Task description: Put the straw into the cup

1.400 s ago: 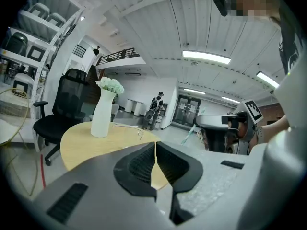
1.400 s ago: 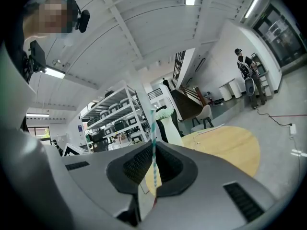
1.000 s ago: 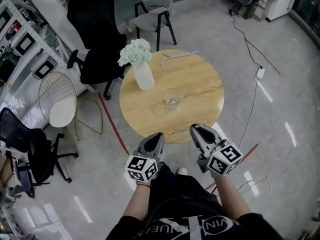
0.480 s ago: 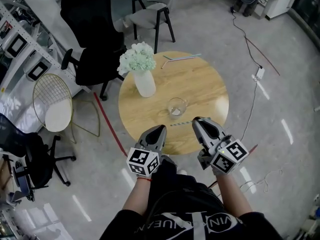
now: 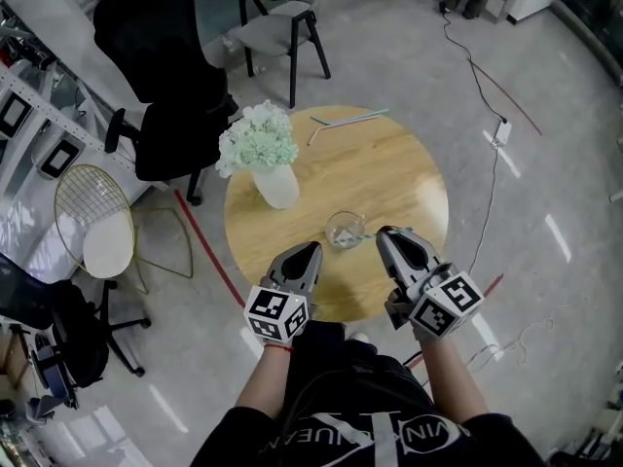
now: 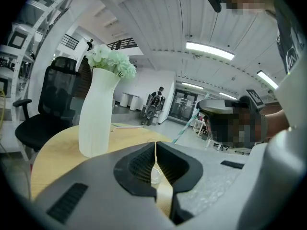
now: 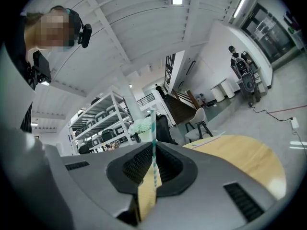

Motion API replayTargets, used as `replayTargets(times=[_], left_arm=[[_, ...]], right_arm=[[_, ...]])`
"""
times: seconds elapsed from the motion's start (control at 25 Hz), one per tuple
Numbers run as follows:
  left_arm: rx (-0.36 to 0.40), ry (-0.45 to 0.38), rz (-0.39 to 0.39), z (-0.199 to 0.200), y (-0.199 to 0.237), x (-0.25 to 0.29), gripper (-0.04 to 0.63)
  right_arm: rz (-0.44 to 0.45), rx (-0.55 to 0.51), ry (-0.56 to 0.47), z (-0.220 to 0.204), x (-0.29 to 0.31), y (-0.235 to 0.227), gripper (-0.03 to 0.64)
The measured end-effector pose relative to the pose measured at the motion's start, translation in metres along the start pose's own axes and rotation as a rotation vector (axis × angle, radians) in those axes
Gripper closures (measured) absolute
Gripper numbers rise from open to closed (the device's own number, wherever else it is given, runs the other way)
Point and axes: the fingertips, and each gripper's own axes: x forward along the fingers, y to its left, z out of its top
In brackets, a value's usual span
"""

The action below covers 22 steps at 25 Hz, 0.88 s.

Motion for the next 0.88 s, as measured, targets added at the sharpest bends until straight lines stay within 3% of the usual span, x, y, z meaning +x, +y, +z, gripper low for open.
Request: replayTargets(times=[0.88], left_arm=[[0.007,0.091,-0.068,-0.021,0.03,0.027,0.578]], right_arm=[[-0.095,-0.001,0.147,-0.06,0.041,-0.043,0.595]])
